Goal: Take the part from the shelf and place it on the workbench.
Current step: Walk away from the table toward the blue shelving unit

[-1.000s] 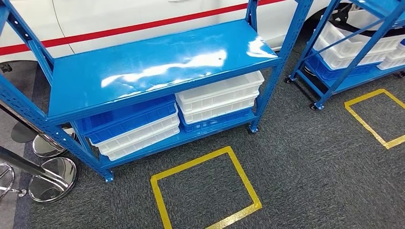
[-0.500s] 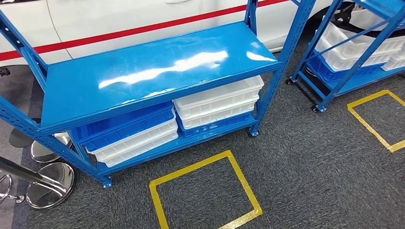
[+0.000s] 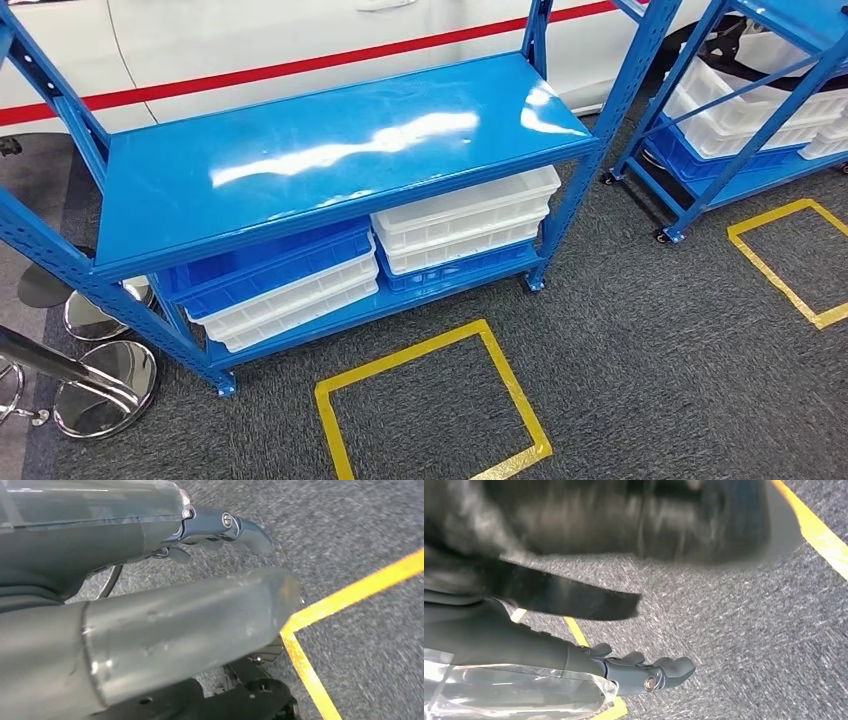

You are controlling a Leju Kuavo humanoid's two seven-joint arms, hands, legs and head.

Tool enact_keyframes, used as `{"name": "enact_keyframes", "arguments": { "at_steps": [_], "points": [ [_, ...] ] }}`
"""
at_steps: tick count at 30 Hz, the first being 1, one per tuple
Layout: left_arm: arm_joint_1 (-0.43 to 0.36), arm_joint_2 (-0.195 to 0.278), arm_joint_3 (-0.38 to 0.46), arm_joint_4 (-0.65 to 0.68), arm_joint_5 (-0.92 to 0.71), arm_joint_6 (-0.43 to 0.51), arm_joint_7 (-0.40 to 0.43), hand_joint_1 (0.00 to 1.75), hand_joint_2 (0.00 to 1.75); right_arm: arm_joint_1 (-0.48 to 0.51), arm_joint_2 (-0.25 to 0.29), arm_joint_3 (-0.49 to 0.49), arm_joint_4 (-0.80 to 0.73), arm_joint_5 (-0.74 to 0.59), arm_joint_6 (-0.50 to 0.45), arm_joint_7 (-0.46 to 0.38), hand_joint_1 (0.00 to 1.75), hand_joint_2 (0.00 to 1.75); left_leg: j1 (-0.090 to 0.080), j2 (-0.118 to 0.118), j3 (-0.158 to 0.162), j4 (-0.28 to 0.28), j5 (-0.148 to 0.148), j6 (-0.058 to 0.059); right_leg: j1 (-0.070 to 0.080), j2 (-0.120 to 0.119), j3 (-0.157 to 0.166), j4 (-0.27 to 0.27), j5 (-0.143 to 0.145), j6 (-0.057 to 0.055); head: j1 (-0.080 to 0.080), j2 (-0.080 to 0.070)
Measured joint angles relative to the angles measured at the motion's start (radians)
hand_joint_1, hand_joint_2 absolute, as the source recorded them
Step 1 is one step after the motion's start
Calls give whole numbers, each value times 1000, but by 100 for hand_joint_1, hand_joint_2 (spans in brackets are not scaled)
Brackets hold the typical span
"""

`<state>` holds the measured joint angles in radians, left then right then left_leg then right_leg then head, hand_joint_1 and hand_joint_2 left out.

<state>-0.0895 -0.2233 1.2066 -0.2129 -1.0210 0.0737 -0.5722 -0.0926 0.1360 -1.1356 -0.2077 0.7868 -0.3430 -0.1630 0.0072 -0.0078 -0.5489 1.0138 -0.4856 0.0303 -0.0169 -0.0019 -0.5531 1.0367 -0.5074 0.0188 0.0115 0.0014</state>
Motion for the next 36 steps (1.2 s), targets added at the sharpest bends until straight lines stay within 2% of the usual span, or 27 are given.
{"name": "enact_keyframes", "arguments": {
  "at_steps": [2, 4, 5, 6, 7, 9, 10, 11, 12, 14, 16, 17, 19, 20, 21, 22, 24, 25, 26, 27, 30, 32, 34, 35, 36],
  "points": [
    [0, 0, 0, 0, -2, 0, 0, 0, 0, -1, 0, 0, 0, 1, 0, 0, 0, 175, 3, -1, 4, -10, 7, 14, -1, 1, -31, 70, -46, 7, 0, 0],
    [0, 0, 0, 0, -3, 1, 0, 0, 0, -1, 0, 0, 0, 3, 0, 0, 0, 175, 0, -2, 3, -11, 7, 19, -1, 1, -94, 197, -106, 10, 0, 0],
    [0, 0, 0, 0, -4, 1, 0, 0, 0, 0, 0, 0, 0, 5, 0, 0, 0, 175, -1, -5, 3, -10, 7, 20, -1, 1, -118, 245, -118, 11, 0, 0],
    [1, 0, 0, 0, -5, 2, 0, 0, 0, 0, 0, 0, 0, 5, 0, 0, 0, 175, -3, -9, 3, -9, 6, 21, -1, 2, -128, 261, -112, 11, 0, 0],
    [1, 0, 0, 0, -5, 2, 0, 0, 0, 1, 0, 0, 0, 6, 0, 0, 0, 175, -5, -14, 4, -8, 5, 21, -1, 2, -119, 237, -86, 8, 0, 0],
    [-1, -1, 0, 0, -6, 2, 0, 0, 0, 1, -1, 0, 0, 7, 0, 0, 0, 175, -7, -28, 7, -7, 4, 19, 2, 17, -59, 109, -15, -3, 0, 0],
    [-2, -2, 0, 0, -6, 2, 0, 0, 0, 1, -3, 0, 0, 7, 0, 0, 0, 175, -8, -34, 6, -5, 3, 17, 4, 28, -31, 47, 8, -9, 0, 0],
    [-2, -2, 0, 0, -6, 2, -1, 0, 0, 1, -4, 0, 0, 7, 0, 0, 0, 175, -9, -39, 5, -4, 3, 14, 6, 36, -13, 7, 19, -13, 0, 0],
    [-2, -3, 0, 0, -6, 2, -1, 0, 0, 1, -6, 0, 0, 7, 0, 0, 0, 175, -8, -44, 3, -3, 3, 10, 8, 40, -6, -10, 19, -16, 0, 0],
    [-2, -3, 0, 0, -7, 2, -2, 0, 0, -1, -6, 0, 0, 7, 0, 0, 0, 175, -8, -53, 1, -5, 3, -1, 8, 30, -3, -18, 22, -21, 0, 0],
    [-1, -3, 0, 0, -7, 2, -3, 0, 0, -2, -6, 0, 0, 7, 0, 1, 0, 175, -8, -40, -9, 18, -16, -13, 2, 16, 5, -31, 27, -32, 0, 0],
    [-1, -3, 0, 0, -7, 2, -3, 0, 0, -1, -5, 0, 0, 7, 0, 1, 0, 175, -7, -27, -28, 59, -42, -19, -1, 8, 8, -38, 30, -37, -1, 0],
    [-2, -3, 0, 0, -7, 2, -3, 0, 0, 0, -5, -1, 0, 7, 0, 2, 0, 175, -1, -7, -90, 191, -107, -30, 0, -8, 10, -40, 29, -43, -1, 0],
    [-2, -3, 0, 0, -7, 2, -3, 0, 0, 0, -5, -1, 0, 7, 0, 2, 0, 175, 3, -4, -119, 250, -128, -35, 1, -16, 10, -39, 27, -43, -1, 0],
    [-1, -3, 0, 0, -7, 2, -3, 0, 0, 0, -5, -1, 0, 7, 0, 2, 0, 175, 7, -1, -134, 278, -129, -40, 0, -23, 11, -39, 26, -43, -1, 0],
    [0, -2, 0, 0, -7, 2, -3, 0, 0, 0, -5, -1, 0, 7, 0, 2, 0, 175, 10, 2, -128, 264, -109, -44, -1, -29, 12, -38, 24, -41, -1, 0],
    [1, -2, 0, 0, -7, 2, -3, 0, 0, 0, -5, -1, 0, 7, 0, 2, 0, 175, 15, 22, -67, 138, -38, -47, -3, -41, 19, -35, 18, -32, -1, 0],
    [-1, -2, 0, 0, -7, 2, -3, 0, 0, 0, -5, -1, 0, 7, -1, 2, 0, 175, 13, 37, -33, 68, -12, -45, -2, -46, 22, -31, 14, -26, -1, 0],
    [-2, -1, 0, 0, -7, 2, -3, 0, 0, 0, -5, -1, 0, 7, -1, 1, 0, 175, 10, 49, -11, 22, 2, -40, 0, -51, 23, -29, 11, -20, -1, 0],
    [-3, -1, 0, 0, -7, 2, -3, 0, 0, 0, -5, -1, 0, 7, -1, 1, 0, 175, 7, 57, -1, 0, 4, -34, 3, -56, 24, -28, 9, -15, -1, 0],
    [-1, -1, 0, 0, -6, 2, -3, 0, 0, -3, -5, -1, 0, 7, -2, 0, 0, 175, 6, 39, -1, -6, 7, -12, 1, -68, 29, -27, 4, 0, 0, 0],
    [-1, -2, 0, 0, -5, 2, -4, 0, 0, -4, -6, -1, 0, 8, -5, 0, 0, 175, 8, 29, 1, -14, 13, 1, -2, -44, 13, 14, -28, 8, 0, 0],
    [-2, -2, 0, 0, -6, 2, -4, 0, 0, -3, -6, -1, 0, 8, -7, 0, 0, 87, 7, 22, 0, -16, 15, 9, -2, -14, -43, 129, -91, 10, 0, 0],
    [-3, -2, 0, 0, -6, 2, -4, 0, 0, -2, -6, -1, 0, 8, -7, 0, 0, 44, 6, 18, 0, -16, 14, 11, -2, -8, -76, 192, -115, 10, 0, 0],
    [-3, -2, 0, 0, -6, 1, -4, 0, 0, 0, -6, -1, 0, 8, -7, 0, 0, 0, 5, 14, 0, -15, 14, 12, -2, -6, -98, 235, -124, 9, 0, 0]
  ]
}}
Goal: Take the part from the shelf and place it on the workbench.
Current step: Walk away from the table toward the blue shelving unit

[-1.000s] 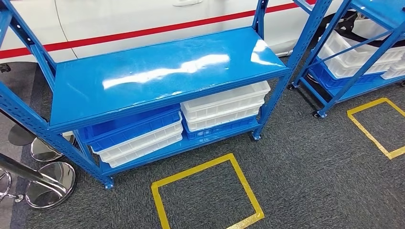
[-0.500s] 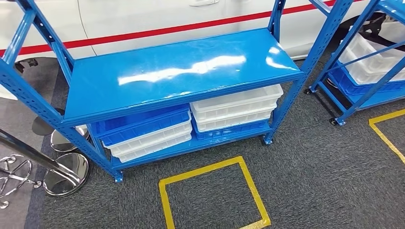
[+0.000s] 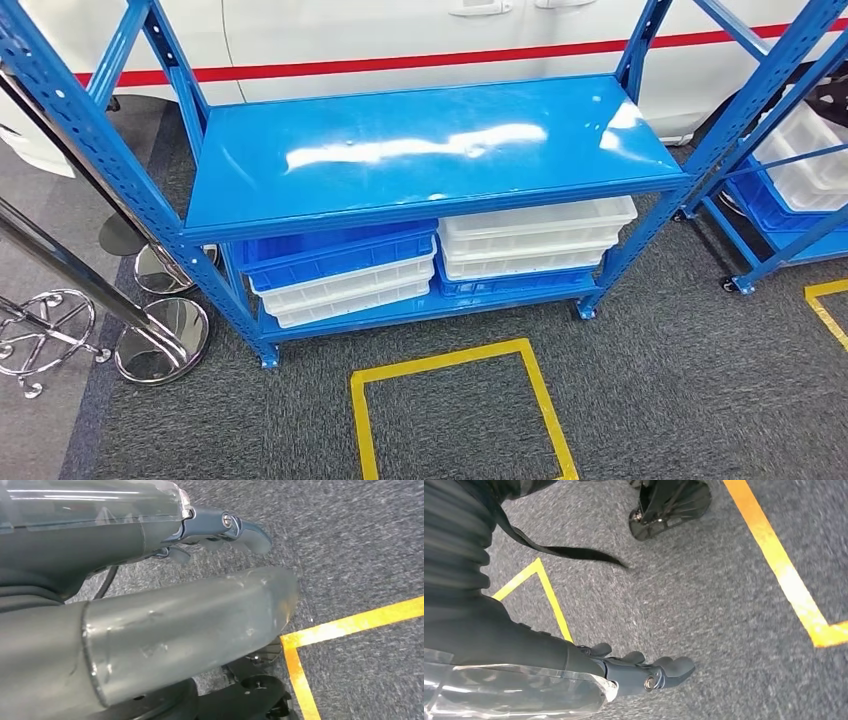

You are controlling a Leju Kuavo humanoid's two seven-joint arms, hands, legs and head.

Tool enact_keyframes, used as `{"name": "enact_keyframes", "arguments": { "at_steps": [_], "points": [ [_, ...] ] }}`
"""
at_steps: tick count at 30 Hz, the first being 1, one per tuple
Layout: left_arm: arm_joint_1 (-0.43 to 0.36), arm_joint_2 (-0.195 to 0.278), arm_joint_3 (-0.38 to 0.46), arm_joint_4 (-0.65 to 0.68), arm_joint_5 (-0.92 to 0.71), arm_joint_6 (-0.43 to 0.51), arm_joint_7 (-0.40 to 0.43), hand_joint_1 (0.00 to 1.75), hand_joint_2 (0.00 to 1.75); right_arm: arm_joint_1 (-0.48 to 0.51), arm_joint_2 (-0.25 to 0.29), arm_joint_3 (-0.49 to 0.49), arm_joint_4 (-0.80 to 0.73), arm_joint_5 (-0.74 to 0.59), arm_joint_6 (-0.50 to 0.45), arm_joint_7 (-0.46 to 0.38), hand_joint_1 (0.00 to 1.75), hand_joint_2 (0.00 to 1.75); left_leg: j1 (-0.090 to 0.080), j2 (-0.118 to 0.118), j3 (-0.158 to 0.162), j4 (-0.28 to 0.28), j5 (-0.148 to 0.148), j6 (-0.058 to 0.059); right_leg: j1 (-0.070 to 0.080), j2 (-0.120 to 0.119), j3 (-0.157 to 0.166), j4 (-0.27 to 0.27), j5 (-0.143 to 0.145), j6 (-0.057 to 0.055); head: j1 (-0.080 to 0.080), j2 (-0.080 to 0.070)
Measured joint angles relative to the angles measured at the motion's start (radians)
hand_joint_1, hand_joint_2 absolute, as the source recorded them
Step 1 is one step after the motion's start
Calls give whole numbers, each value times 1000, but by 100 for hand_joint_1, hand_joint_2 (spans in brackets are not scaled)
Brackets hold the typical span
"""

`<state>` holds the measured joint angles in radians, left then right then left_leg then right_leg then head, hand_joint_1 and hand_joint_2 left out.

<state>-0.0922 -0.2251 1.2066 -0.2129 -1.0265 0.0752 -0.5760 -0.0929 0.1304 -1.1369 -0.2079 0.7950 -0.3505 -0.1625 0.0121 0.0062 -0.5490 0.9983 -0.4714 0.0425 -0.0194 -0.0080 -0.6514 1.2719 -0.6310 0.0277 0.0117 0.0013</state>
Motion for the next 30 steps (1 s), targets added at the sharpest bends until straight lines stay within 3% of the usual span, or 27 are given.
{"name": "enact_keyframes", "arguments": {
  "at_steps": [1, 2, 4, 5, 6, 9, 11, 13, 15, 16, 17, 19, 21, 23, 30],
  "points": [
    [1, 0, 0, 0, 0, 0, 0, 0, 0, 1, 0, 0, 0, 0, 0, 0, 0, 0, -1, -5, 1, 0, 0, 0, 0, 1, -6, 7, 12, -1, 0, 0],
    [1, 0, 0, 0, 0, 0, 0, 0, 0, 2, 0, 0, 0, 0, 0, 0, 0, 0, -1, -10, 3, 1, -1, 0, 0, 1, 7, -24, 42, -4, 0, 0],
    [1, 0, 0, 0, 0, 0, 0, 0, 0, 3, 0, 0, 0, 0, -2, 0, 0, 0, -3, -18, 5, 5, -5, -4, 1, 5, 62, -150, 113, -11, 0, 0],
    [0, -1, 0, 0, 0, 0, 0, 0, 0, 2, -1, 0, 0, 1, -4, -1, 0, 0, -5, -21, 4, 8, -7, -9, 3, 8, 84, -202, 133, -15, 0, 0],
    [0, -1, 0, 0, 1, 0, 1, 0, 0, 1, -1, 0, 0, 1, -5, -1, 0, 0, -6, -22, 2, 11, -9, -14, 5, 11, 96, -233, 140, -17, 0, 0],
    [1, -1, 0, 0, 4, 1, 3, 0, 0, 0, 0, 0, 0, 1, -8, -2, 0, 0, -7, -23, -2, 15, -12, -30, 5, 12, 97, -247, 139, -27, 0, 0],
    [1, -1, 0, 0, 5, 2, 9, 0, 0, 0, 0, -1, 0, 1, -15, 3, 0, 87, -4, -19, -18, 53, -41, -41, 1, 8, 99, -253, 142, -39, 0, 0],
    [0, -1, 0, 0, 7, 3, 21, 0, 0, 0, 0, -2, 0, 0, -26, 21, 0, 175, -2, -14, -70, 171, -104, -49, 2, 4, 99, -254, 143, -47, -1, 0],
    [1, -1, 0, 0, 7, 3, 33, 0, 0, -1, 1, -5, 0, -1, -29, 36, 0, 175, -1, -13, -124, 287, -146, -54, 5, 1, 98, -252, 141, -50, 0, 0],
    [2, -1, 0, 0, 7, 3, 38, 0, 0, -1, 1, -7, 0, -2, -24, 39, 0, 175, -1, -13, -130, 298, -138, -54, 6, 0, 98, -250, 140, -51, 0, 0],
    [3, -1, 0, 0, 6, 3, 41, 0, 0, -1, 2, -10, 0, -3, -17, 40, 0, 175, -1, -13, -116, 268, -113, -53, 6, 0, 99, -249, 139, -51, -1, 0],
    [2, -1, 0, 0, 6, 5, 45, 0, 0, -1, 6, -13, 0, -3, -5, 38, 0, 175, -2, -10, -50, 133, -45, -44, 8, 0, 104, -248, 136, -49, -1, 0],
    [0, -1, 1, 0, 7, 9, 46, 0, 0, -2, 8, -14, 0, -3, 10, 28, 0, 175, -2, -9, -2, 30, -14, -40, 14, 0, 104, -243, 131, -46, 0, 0],
    [1, -1, 1, 0, 7, 12, 47, 0, 0, -2, 9, -15, 0, 5, 20, 21, 0, 175, -4, -10, 5, 11, -15, -41, 18, 0, 101, -241, 130, -43, 0, 0],
    [2, 0, 3, 0, 3, 13, 47, 0, 0, -2, 9, -13, 0, 49, -6, 60, 0, 175, -10, -10, 4, 13, -16, -31, 13, 1, 105, -250, 136, -34, 0, 0]
  ]
}}
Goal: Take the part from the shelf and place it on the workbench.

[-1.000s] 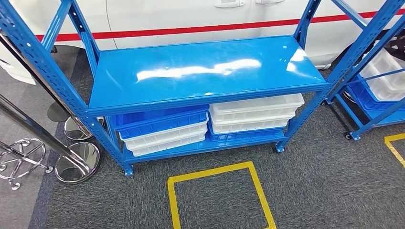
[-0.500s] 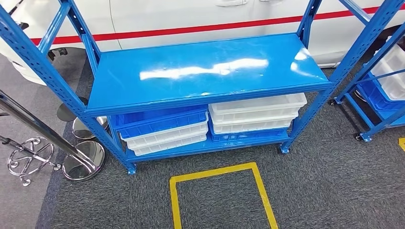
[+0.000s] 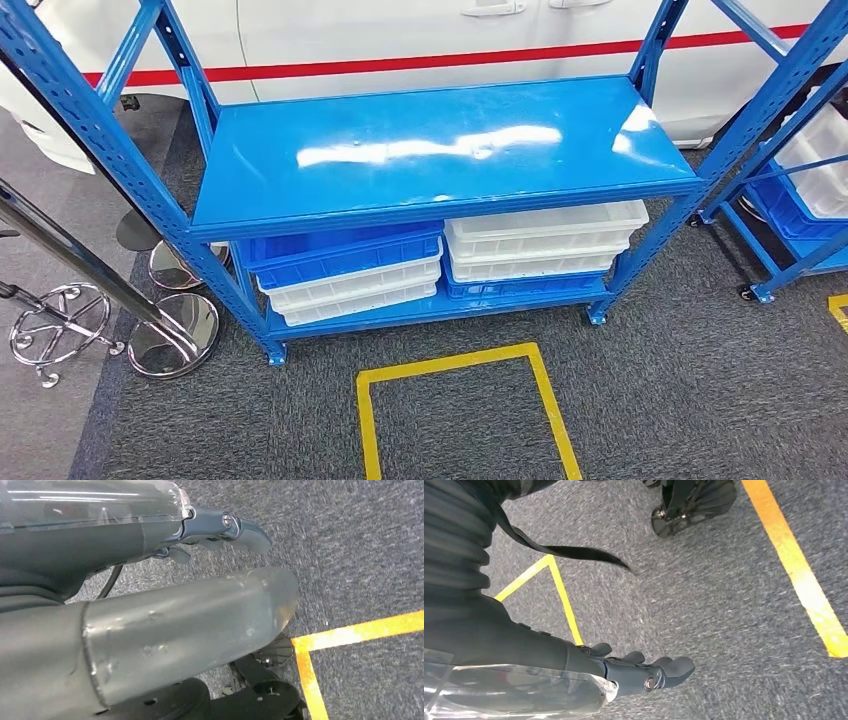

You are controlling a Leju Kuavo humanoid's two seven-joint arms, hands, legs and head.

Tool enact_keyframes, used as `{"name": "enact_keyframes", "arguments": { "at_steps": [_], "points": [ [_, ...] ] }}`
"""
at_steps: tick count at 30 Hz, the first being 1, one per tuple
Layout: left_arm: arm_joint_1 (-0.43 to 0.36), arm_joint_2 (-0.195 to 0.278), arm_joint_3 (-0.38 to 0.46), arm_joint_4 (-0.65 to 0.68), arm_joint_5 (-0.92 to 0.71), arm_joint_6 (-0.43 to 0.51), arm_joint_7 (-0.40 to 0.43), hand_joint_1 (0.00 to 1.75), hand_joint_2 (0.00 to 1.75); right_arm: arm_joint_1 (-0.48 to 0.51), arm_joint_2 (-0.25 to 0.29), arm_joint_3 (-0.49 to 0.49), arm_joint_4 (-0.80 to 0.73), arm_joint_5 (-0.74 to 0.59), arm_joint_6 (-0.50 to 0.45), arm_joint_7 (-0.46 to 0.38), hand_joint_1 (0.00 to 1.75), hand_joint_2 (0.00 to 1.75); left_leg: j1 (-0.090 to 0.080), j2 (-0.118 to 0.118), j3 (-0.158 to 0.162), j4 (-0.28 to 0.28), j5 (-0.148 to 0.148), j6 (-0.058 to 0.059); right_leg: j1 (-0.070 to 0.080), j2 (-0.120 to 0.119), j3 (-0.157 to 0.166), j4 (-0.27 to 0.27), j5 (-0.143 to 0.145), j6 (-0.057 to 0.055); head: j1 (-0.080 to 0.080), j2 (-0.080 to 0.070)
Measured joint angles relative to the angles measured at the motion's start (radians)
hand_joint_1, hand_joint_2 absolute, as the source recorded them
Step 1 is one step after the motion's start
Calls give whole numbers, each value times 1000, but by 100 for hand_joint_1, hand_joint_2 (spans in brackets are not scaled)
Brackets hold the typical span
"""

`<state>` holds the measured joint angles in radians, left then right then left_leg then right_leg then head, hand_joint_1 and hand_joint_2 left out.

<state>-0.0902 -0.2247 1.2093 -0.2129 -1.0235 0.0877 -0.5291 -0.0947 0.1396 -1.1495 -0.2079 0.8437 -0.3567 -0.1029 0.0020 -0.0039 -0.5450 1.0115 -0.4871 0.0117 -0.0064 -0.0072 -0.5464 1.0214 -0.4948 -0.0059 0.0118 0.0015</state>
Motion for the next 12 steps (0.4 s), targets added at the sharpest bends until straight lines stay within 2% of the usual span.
{"name": "enact_keyframes", "arguments": {
  "at_steps": [12],
  "points": [
    [0, 1, 0, 0, -4, 0, 3, 0, 0, 0, 1, 10, 0, 12, -4, 18, 0, 175, 0, 0, 0, 2, -1, 3, 0, 0, 0, -2, 2, 4, 0, 0]
  ]
}}
